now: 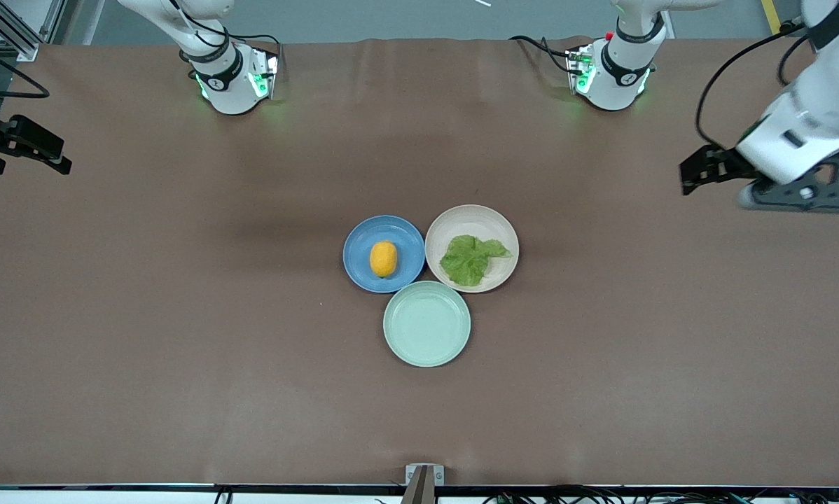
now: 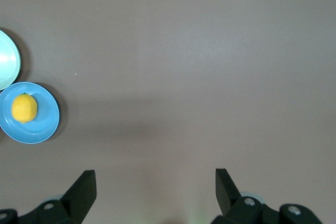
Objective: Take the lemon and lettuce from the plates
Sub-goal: 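Move the left gripper toward the lettuce on the white plate, then grasp the lettuce with the left gripper while the right gripper reaches the lemon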
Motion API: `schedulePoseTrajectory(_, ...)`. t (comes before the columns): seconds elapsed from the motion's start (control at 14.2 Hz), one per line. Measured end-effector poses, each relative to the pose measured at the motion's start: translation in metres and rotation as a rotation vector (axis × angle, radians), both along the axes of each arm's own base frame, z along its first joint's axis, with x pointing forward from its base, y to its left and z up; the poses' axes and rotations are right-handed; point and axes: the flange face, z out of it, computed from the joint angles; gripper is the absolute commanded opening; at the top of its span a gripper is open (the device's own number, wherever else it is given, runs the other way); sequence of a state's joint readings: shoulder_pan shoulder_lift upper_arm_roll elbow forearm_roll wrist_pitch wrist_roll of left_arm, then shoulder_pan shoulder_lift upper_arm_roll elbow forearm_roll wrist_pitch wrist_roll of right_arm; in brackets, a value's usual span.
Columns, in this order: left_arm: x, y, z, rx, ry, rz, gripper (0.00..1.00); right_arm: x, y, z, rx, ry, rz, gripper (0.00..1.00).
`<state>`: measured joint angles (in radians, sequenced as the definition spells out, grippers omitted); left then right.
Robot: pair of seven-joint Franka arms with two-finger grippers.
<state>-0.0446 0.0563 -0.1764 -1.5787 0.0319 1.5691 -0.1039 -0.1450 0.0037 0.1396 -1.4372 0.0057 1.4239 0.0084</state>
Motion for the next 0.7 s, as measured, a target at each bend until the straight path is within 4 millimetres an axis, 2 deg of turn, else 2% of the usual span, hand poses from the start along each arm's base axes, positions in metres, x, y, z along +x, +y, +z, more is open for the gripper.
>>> schedulePoseTrajectory(0.21, 0.010, -0.068, -0.061, 0.013, 0.073, 0.055, 1.00, 0.002, 0.012, 0.001, 0.003, -0.018, 0.022, 1.00)
schedulePoseTrajectory(0.35, 0.016, -0.118, -0.110, 0.028, 0.092, 0.163, 1.00, 0.005, 0.035, 0.001, 0.006, -0.034, 0.064, 1.00)
schedulePoseTrajectory(0.49, 0.015, -0.162, -0.158, 0.028, 0.084, 0.253, 1.00, 0.005, 0.067, -0.001, 0.008, -0.041, 0.120, 1.00)
schedulePoseTrajectory(0.7, 0.006, -0.207, -0.226, 0.055, 0.042, 0.421, 1.00, -0.003, 0.131, -0.005, 0.012, -0.036, 0.118, 1.00)
